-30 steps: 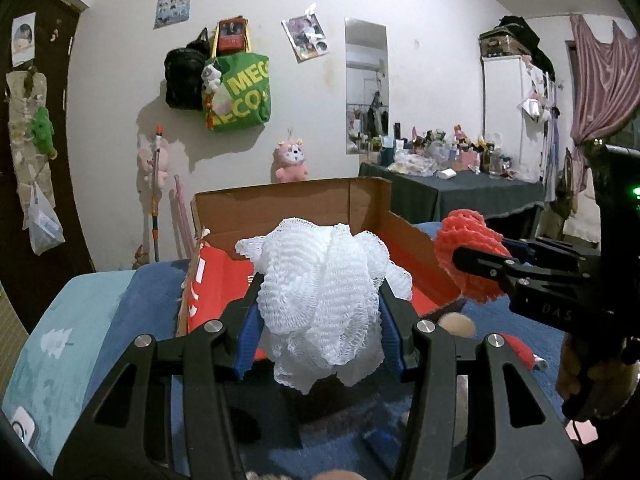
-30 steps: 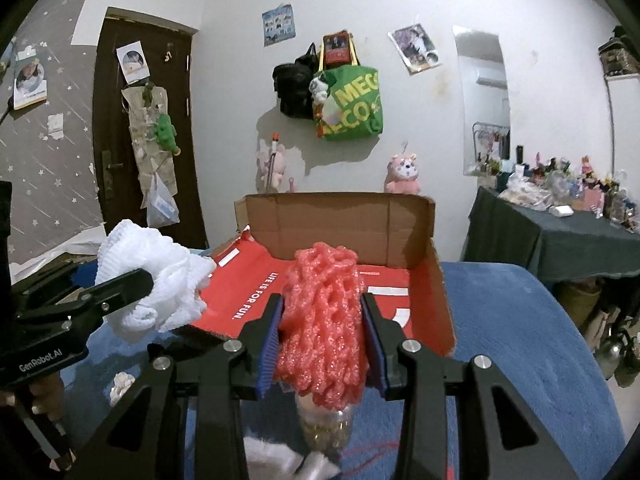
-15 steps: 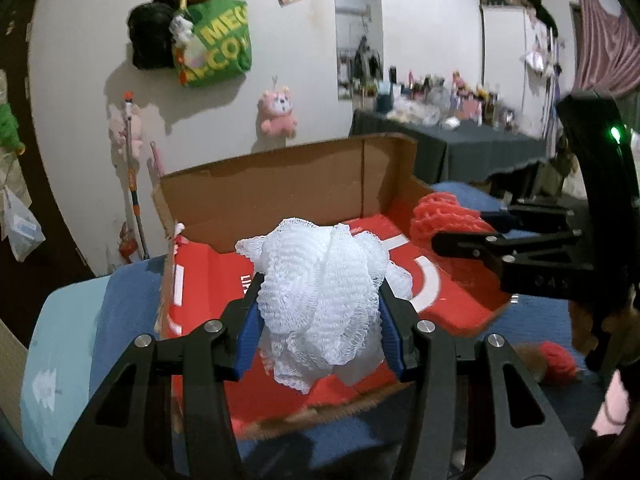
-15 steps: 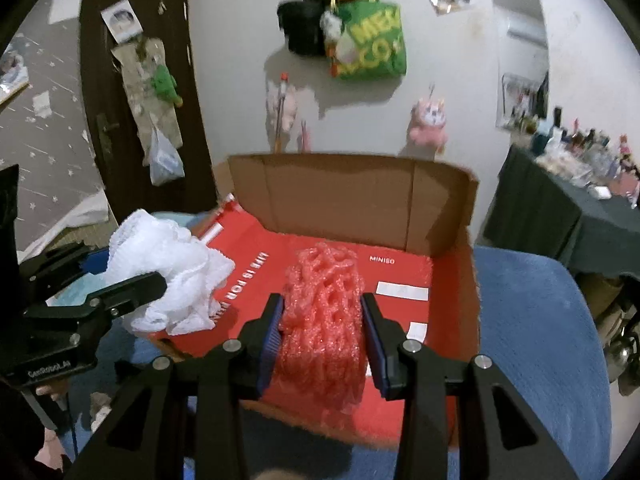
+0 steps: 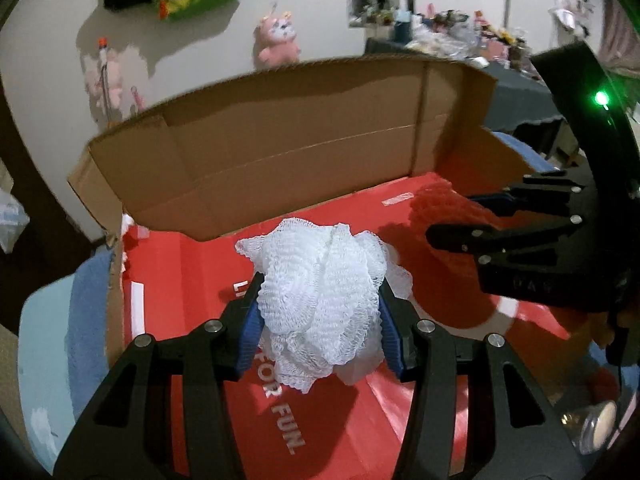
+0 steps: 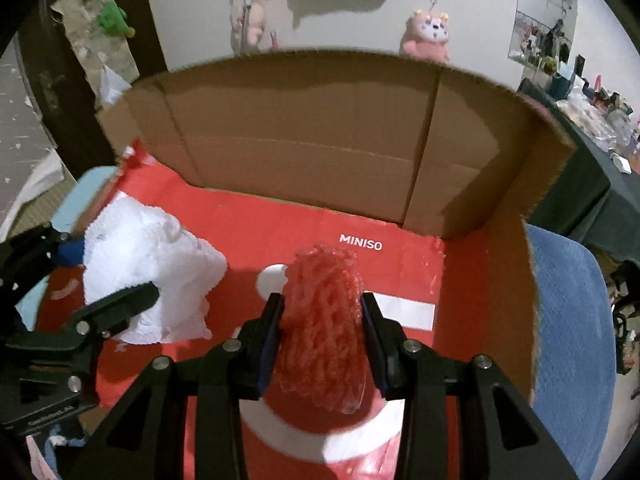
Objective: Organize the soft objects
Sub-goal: 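Carry the scrubber and puff into the red-lined box and open both tools, then withdraw both tools from the box back toward the remaining items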
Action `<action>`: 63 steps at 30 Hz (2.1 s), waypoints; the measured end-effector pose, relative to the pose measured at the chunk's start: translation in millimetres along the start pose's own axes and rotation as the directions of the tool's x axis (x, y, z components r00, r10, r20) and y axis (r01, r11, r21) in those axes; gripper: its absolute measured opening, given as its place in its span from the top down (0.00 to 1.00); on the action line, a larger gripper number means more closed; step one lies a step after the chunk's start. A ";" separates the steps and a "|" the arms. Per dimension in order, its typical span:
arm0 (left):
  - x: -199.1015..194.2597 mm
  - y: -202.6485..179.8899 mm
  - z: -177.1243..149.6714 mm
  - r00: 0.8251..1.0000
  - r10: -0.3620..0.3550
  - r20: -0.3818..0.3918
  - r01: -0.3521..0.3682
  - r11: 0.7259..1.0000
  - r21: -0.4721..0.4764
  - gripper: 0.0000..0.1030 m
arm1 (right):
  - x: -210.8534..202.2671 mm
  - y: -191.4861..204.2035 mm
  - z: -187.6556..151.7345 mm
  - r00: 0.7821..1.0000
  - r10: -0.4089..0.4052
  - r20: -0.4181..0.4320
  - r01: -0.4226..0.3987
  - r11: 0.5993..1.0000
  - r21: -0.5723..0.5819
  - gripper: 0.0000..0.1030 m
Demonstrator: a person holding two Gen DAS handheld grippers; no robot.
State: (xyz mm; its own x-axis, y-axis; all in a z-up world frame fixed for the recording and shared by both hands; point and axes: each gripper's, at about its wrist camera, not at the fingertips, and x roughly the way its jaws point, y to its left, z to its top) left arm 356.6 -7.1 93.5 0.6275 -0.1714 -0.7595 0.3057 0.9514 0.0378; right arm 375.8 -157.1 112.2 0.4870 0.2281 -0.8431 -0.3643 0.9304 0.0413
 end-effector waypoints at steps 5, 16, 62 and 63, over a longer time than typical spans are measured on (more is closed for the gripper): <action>15.7 4.1 0.2 1.000 -0.002 -0.026 0.001 1.000 -0.017 0.53 | 18.2 -0.7 7.8 0.999 -0.019 -0.041 0.019 1.000 -0.008 0.60; 16.6 6.3 -0.9 1.000 -0.011 -0.010 0.011 1.000 -0.010 0.45 | 21.4 -2.5 13.9 0.999 -0.021 -0.041 0.020 1.000 -0.011 0.57; -151.2 -12.2 -15.7 0.940 -0.025 0.341 0.044 0.998 -0.047 0.01 | -112.7 -0.6 -6.5 0.978 -0.027 0.205 0.026 1.000 0.008 0.03; -162.3 -13.3 -20.7 0.932 -0.021 0.362 0.043 0.998 -0.052 0.00 | -121.3 1.9 -10.0 0.975 -0.027 0.220 0.026 1.000 0.007 0.02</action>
State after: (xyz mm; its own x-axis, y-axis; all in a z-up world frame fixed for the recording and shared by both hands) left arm 235.9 13.4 202.9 0.8376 -0.2723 -0.4735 0.2945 0.9552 -0.0285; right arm 308.2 -185.9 209.2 0.6596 0.2605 -0.7050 -0.3459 0.9380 0.0230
